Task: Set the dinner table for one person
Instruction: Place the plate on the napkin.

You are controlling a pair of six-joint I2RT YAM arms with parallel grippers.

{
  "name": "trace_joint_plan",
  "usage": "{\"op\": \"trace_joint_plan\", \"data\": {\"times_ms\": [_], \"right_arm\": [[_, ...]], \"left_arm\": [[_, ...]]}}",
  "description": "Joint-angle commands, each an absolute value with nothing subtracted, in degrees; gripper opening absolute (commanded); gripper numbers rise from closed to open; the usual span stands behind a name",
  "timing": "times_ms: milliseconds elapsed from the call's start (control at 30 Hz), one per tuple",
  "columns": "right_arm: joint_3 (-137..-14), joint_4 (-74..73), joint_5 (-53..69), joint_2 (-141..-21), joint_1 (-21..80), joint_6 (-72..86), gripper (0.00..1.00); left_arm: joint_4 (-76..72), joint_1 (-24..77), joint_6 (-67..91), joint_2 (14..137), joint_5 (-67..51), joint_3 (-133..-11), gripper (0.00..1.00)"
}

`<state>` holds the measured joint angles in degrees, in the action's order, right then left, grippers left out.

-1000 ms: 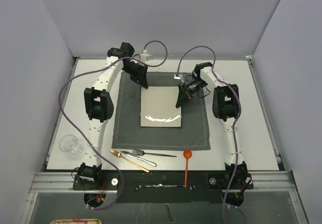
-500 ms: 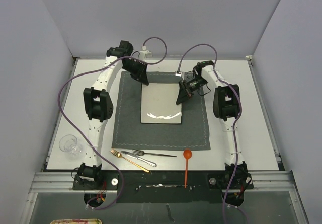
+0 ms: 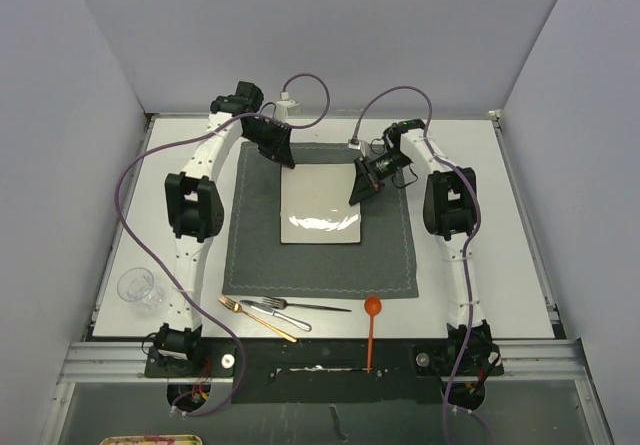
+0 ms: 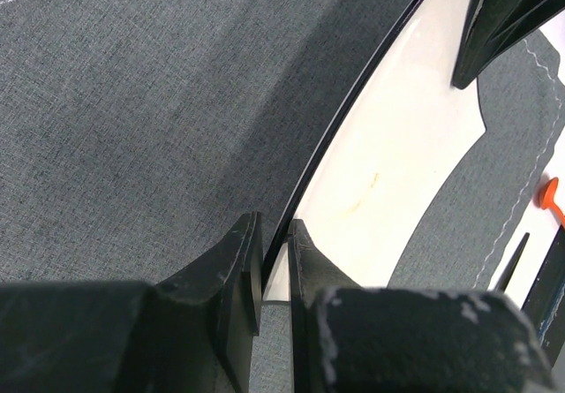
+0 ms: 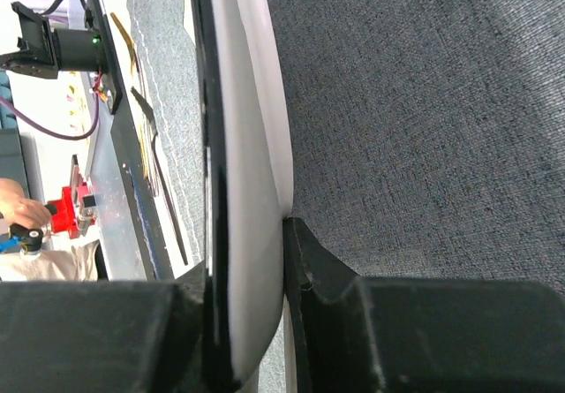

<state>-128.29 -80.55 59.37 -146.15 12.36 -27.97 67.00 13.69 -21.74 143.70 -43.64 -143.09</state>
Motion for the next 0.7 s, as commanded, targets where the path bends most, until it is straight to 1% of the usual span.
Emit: {"op": "trace_joint_plan", "data": {"times_ms": [0, 200, 467, 667], "right_arm": [[-131.9, -81.7, 62.3, -145.7, 12.1, -23.8, 0.00], [-133.1, -82.1, 61.3, -147.5, 12.6, -23.8, 0.00], [-133.1, -83.2, 61.4, -147.1, 12.8, -24.5, 0.00], [-132.7, -83.3, 60.6, -147.1, 12.9, -24.4, 0.00]], "left_arm": [[62.0, 12.3, -22.6, 144.5, -40.3, -141.8, 0.00], [61.6, 12.3, -23.3, 144.7, -40.0, -140.5, 0.00], [62.5, 12.4, -23.5, 147.0, -40.0, -144.2, 0.00], [62.6, 12.5, -23.8, 147.6, -39.3, -144.6, 0.00]]}}
